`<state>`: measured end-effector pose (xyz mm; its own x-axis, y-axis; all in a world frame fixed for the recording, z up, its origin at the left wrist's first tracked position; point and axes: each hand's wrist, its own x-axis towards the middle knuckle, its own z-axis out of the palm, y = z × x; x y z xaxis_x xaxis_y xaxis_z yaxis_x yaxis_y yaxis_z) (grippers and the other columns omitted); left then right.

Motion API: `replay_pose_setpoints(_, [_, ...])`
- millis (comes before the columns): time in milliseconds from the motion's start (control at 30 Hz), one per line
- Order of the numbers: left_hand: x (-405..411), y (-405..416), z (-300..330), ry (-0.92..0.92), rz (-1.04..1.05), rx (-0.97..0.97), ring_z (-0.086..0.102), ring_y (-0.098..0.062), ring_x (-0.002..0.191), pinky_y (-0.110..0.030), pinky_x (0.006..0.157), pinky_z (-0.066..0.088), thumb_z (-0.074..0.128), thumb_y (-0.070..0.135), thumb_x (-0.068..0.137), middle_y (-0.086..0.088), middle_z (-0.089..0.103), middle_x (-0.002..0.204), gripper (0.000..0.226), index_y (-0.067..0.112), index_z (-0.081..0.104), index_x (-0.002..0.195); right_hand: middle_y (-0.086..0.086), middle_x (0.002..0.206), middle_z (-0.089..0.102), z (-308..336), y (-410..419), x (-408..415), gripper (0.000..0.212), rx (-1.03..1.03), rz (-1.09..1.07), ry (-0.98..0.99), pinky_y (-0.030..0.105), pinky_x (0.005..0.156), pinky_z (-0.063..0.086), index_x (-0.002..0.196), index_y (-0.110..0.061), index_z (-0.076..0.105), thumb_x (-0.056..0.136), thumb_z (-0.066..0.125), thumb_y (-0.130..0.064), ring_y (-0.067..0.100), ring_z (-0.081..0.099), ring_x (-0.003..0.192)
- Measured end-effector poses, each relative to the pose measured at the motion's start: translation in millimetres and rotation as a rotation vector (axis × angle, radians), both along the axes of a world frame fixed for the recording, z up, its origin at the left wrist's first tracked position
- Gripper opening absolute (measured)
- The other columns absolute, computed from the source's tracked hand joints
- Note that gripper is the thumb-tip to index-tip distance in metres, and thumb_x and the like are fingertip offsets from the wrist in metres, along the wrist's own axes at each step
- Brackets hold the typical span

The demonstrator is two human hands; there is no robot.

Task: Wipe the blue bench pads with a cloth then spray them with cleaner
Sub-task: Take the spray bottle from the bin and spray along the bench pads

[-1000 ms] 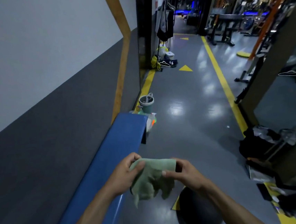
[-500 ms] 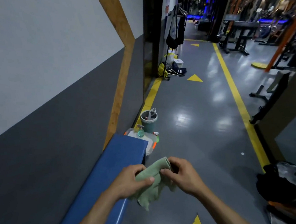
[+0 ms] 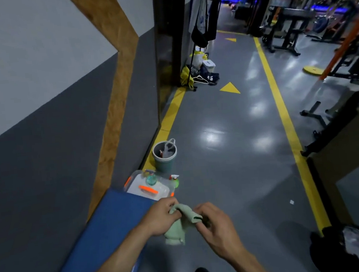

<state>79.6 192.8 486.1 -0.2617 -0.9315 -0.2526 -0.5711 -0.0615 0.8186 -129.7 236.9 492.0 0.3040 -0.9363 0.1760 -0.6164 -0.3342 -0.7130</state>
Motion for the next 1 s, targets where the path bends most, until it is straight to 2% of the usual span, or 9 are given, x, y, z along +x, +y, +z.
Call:
replay_pose_setpoints(200, [-22, -98, -16, 0.194, 0.240, 0.222, 0.052, -0.018, 0.054, -0.025, 0.045, 0.040, 0.060, 0.020, 0.080, 0.000, 0.055, 0.059, 0.008, 0.017, 0.054, 0.076, -0.017, 0.118, 0.057, -33, -121, -13, 0.016, 0.009, 0.187, 0.006, 0.022, 0.088, 0.048, 0.107, -0.027, 0.061, 0.092, 0.065, -0.032, 0.006, 0.059, 0.104])
replay_pose_setpoints(300, [-12, -128, -14, 0.284, 0.405, 0.303, 0.058, -0.014, 0.063, -0.022, 0.050, 0.047, 0.061, 0.019, 0.083, 0.007, 0.061, 0.069, 0.006, 0.023, 0.056, 0.084, -0.016, 0.131, 0.052, -43, -166, -3, 0.039, 0.063, 0.321, -0.007, 0.016, 0.098, 0.044, 0.119, -0.026, 0.061, 0.086, 0.073, -0.043, 0.001, 0.053, 0.120])
replay_pose_setpoints(400, [5, -158, -21, 0.394, 0.474, 0.285, 0.064, -0.012, 0.077, -0.026, 0.062, 0.052, 0.066, 0.030, 0.071, 0.010, 0.068, 0.082, 0.028, 0.021, 0.061, 0.097, -0.010, 0.142, 0.048, -53, -214, 14, 0.067, 0.110, 0.434, 0.001, 0.014, 0.109, 0.034, 0.135, -0.026, 0.053, 0.079, 0.078, -0.054, 0.002, 0.043, 0.133])
replay_pose_setpoints(467, [18, -176, -27, 0.471, 0.615, 0.372, 0.064, -0.023, 0.078, -0.034, 0.064, 0.056, 0.056, 0.016, 0.089, -0.002, 0.066, 0.088, 0.017, 0.017, 0.061, 0.105, -0.010, 0.144, 0.045, -59, -249, 29, 0.068, 0.149, 0.477, 0.020, 0.017, 0.111, 0.033, 0.138, -0.027, 0.051, 0.080, 0.078, -0.049, 0.003, 0.042, 0.134])
replay_pose_setpoints(600, [50, -220, -60, 0.610, 0.641, 0.439, 0.070, -0.016, 0.091, -0.038, 0.079, 0.060, 0.061, 0.008, 0.088, 0.012, 0.071, 0.101, 0.023, 0.016, 0.063, 0.109, -0.018, 0.132, 0.052, -75, -313, 61, 0.052, 0.250, 0.505, -0.034, 0.022, 0.102, 0.045, 0.130, -0.032, 0.056, 0.081, 0.067, -0.017, 0.003, 0.055, 0.120])
replay_pose_setpoints(700, [65, -246, -76, 0.702, 0.791, 0.580, 0.073, -0.023, 0.078, -0.038, 0.069, 0.061, 0.053, 0.013, 0.099, -0.009, 0.069, 0.098, 0.014, 0.021, 0.064, 0.101, -0.014, 0.113, 0.068, -92, -357, 77, 0.037, 0.362, 0.450, -0.063, 0.034, 0.087, 0.055, 0.117, -0.029, 0.065, 0.085, 0.065, -0.011, 0.008, 0.067, 0.100])
replay_pose_setpoints(767, [69, -256, -89, 0.754, 0.850, 0.624, 0.074, -0.031, 0.078, -0.039, 0.069, 0.061, 0.059, 0.024, 0.097, -0.014, 0.072, 0.093, 0.012, 0.018, 0.064, 0.107, -0.011, 0.102, 0.074, -105, -381, 87, 0.032, 0.443, 0.408, -0.039, 0.037, 0.079, 0.057, 0.111, -0.029, 0.069, 0.089, 0.065, -0.006, 0.011, 0.071, 0.091])
replay_pose_setpoints(900, [81, -273, -123, 0.804, 0.946, 0.705, 0.067, -0.031, 0.086, -0.038, 0.078, 0.051, 0.049, 0.036, 0.102, -0.012, 0.069, 0.091, 0.031, 0.010, 0.064, 0.109, -0.016, 0.088, 0.074, -132, -423, 108, 0.032, 0.509, 0.265, 0.037, 0.025, 0.073, 0.053, 0.102, -0.029, 0.074, 0.080, 0.058, -0.012, 0.000, 0.068, 0.082])
replay_pose_setpoints(1000, [84, -283, -144, 0.840, 1.011, 0.738, 0.052, -0.021, 0.072, -0.027, 0.062, 0.042, 0.040, 0.027, 0.106, -0.011, 0.060, 0.084, 0.028, 0.007, 0.059, 0.114, -0.011, 0.083, 0.072, -154, -449, 109, 0.034, 0.609, 0.174, 0.182, 0.025, 0.066, 0.048, 0.098, -0.030, 0.072, 0.078, 0.056, -0.007, 0.007, 0.066, 0.078])
